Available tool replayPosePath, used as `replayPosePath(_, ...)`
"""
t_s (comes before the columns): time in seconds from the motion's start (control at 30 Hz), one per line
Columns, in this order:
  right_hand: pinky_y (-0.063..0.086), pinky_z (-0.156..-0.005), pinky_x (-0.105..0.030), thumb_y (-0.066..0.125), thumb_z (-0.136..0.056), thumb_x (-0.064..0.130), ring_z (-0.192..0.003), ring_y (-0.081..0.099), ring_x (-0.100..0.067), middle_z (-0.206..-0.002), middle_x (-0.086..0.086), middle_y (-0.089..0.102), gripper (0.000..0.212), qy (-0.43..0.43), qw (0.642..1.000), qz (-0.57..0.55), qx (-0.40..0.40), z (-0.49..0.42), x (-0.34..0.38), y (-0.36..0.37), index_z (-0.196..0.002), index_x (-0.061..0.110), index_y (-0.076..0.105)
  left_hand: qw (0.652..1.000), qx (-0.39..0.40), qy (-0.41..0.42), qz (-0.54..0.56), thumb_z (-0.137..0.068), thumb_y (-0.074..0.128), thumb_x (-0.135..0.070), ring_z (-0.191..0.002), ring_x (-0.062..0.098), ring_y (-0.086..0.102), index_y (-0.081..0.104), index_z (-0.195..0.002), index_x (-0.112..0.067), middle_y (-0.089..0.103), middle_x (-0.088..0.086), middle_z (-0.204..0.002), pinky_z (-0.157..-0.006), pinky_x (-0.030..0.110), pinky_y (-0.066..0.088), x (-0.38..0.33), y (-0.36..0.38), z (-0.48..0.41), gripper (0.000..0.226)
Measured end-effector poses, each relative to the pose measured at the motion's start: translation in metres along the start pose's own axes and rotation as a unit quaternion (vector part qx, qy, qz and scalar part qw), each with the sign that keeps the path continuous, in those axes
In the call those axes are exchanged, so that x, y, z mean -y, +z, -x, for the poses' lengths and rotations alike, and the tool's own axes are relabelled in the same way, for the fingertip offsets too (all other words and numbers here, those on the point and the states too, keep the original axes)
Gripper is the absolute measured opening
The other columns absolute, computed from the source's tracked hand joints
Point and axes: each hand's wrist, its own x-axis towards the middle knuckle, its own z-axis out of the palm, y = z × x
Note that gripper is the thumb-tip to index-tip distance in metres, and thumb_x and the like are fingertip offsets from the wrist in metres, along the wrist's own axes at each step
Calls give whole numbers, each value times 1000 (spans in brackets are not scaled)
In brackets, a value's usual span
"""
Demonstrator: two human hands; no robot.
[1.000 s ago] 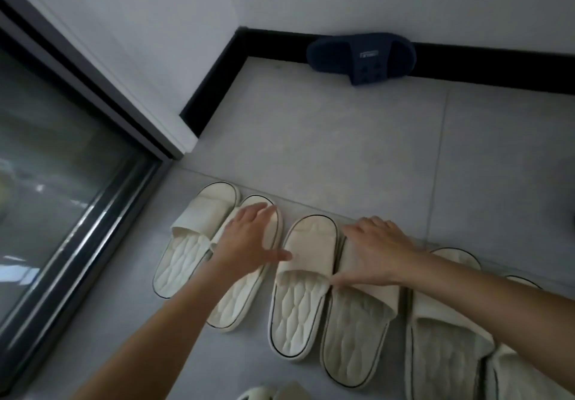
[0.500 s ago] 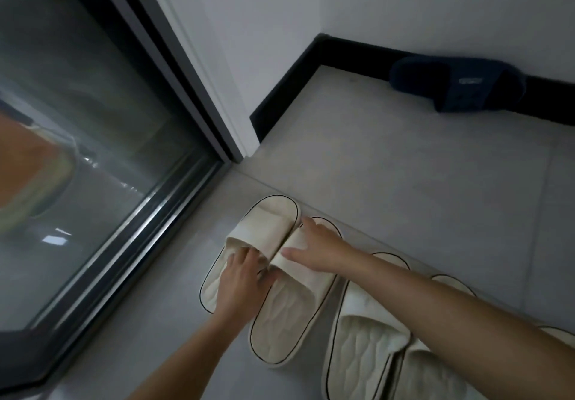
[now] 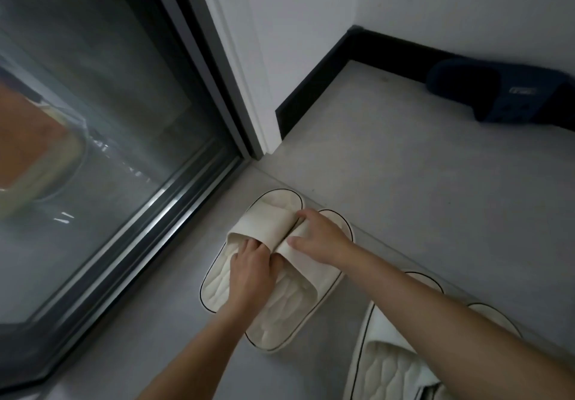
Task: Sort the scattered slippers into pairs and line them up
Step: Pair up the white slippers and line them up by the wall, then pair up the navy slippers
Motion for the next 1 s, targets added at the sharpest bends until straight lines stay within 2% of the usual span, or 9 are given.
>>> replayPosePath(0.2,35,-104,-38,64,-78,45,-129,36,-34,-139,-15,35,72,6,995,100,28,-10,22,7,-139,22,33,998,10,-49,-32,-84,51,-24,-104,33,47,61,-96,-7,56,10,-105,-82,41,37,11,-13,-24,23)
replayPosePath(0.3,29,-109,-39,63,-79,45,-132,28,-33,-141,-14,30,73,-8,993,115,25,9,3,-9,-141,23,30,991,-77,-97,46,-78,58,-22,-101,35,51,58,-99,-3,58,15,-106,-83,45,40,7,-12,0,28)
replayPosePath(0.37,28,-111,-39,62,-81,43,-133,26,-30,-142,-12,29,71,2,996,89,-7,25,-20,-39,-141,23,31,977,-154,-109,104,-74,53,-29,-99,41,53,56,-103,3,57,23,-104,-84,50,41,-3,-13,15,43)
replayPosePath(0.43,26,-112,-37,60,-84,41,-135,23,-28,-145,-11,27,69,29,996,62,-53,42,-49,-81,-142,22,30,969,-174,-86,150,-72,44,-36,-98,43,52,55,-105,4,56,25,-103,-86,52,41,-32,-12,10,53)
replayPosePath(0.57,26,-112,-35,58,-87,42,-135,27,-28,-146,-11,27,65,87,982,58,-156,73,-104,-183,-142,19,32,969,-88,100,211,-71,44,-36,-103,40,53,55,-115,4,57,22,-112,-94,38,34,-158,1,-31,61)
replayPosePath(0.67,34,-103,-30,62,-86,39,-127,42,-28,-142,-14,32,62,115,964,32,-236,81,-127,-245,-138,17,38,970,7,187,157,-80,57,-35,-125,33,42,41,-136,-5,47,14,-136,-102,40,31,-250,26,-61,65)
replayPosePath(0.77,39,-91,-26,62,-86,37,-122,48,-28,-144,-13,32,62,122,952,-7,-280,74,-142,-291,-138,14,38,973,108,182,93,-85,58,-43,-141,21,20,13,-148,-16,22,3,-154,-111,40,19,-312,60,-87,82)
replayPosePath(0.9,36,-101,-33,62,-86,33,-131,40,-27,-148,-11,34,68,137,938,-47,-313,40,-154,-329,-142,10,32,948,264,170,-60,-74,67,-56,-146,30,1,-7,-149,-16,-4,8,-159,-114,51,14,-340,95,-112,113)
replayPosePath(1.0,41,-90,-33,62,-87,21,-120,48,-33,-131,-18,50,51,119,932,-92,-329,9,-161,-344,-131,1,44,925,322,149,-139,-67,75,-56,-145,36,-12,-11,-149,-14,-19,13,-157,-111,63,13,-328,119,-117,126)
